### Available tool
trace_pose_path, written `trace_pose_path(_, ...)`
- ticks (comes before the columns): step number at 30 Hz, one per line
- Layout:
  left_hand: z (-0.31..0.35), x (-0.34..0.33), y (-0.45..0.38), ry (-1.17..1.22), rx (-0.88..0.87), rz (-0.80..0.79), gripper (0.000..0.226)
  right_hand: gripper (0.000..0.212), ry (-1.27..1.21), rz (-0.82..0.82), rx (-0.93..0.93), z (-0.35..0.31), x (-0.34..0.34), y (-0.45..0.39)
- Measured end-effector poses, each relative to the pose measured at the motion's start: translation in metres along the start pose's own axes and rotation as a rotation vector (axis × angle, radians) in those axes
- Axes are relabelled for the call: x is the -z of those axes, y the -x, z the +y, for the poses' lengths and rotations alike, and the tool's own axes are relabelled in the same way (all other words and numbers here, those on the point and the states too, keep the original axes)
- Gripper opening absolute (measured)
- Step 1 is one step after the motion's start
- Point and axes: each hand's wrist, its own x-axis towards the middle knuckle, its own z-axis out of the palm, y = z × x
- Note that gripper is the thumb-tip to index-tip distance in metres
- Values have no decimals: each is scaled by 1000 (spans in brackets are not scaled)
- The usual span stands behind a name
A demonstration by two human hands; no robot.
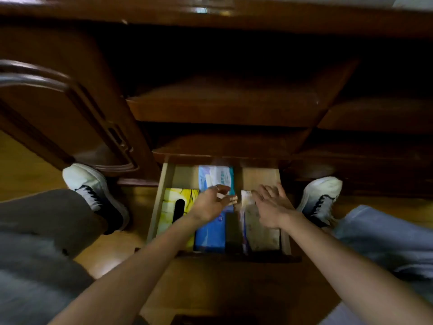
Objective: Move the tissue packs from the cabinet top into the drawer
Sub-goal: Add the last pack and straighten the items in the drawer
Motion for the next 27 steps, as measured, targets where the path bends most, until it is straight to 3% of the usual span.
trace_pose_path(3,46,70,20,-202,-213,210,26,59,-187,214,52,-3,63,32)
trace_pose_path(9,174,193,53,-443,-697,783,22,22,-292,1228,165,19,219,115)
trace_pose_path(11,214,220,50,-469,-753,857,22,18,-267,1393,187,37,263,129)
trace_pose_path(14,258,245,28,-545,-753,865,27,25,-260,1389,25,75,309,123)
trace_pose_path(18,288,241,-25,-710,-639,757,33,52,-373,1110,-301,136,335,97)
trace_pose_path(23,342,201,-87,-832,-544,545,57,79,-353,1152,-776,216,357,67)
trace_pose_path(27,343,201,-113,-840,-504,513,71,92,-486,959,-960,269,370,47)
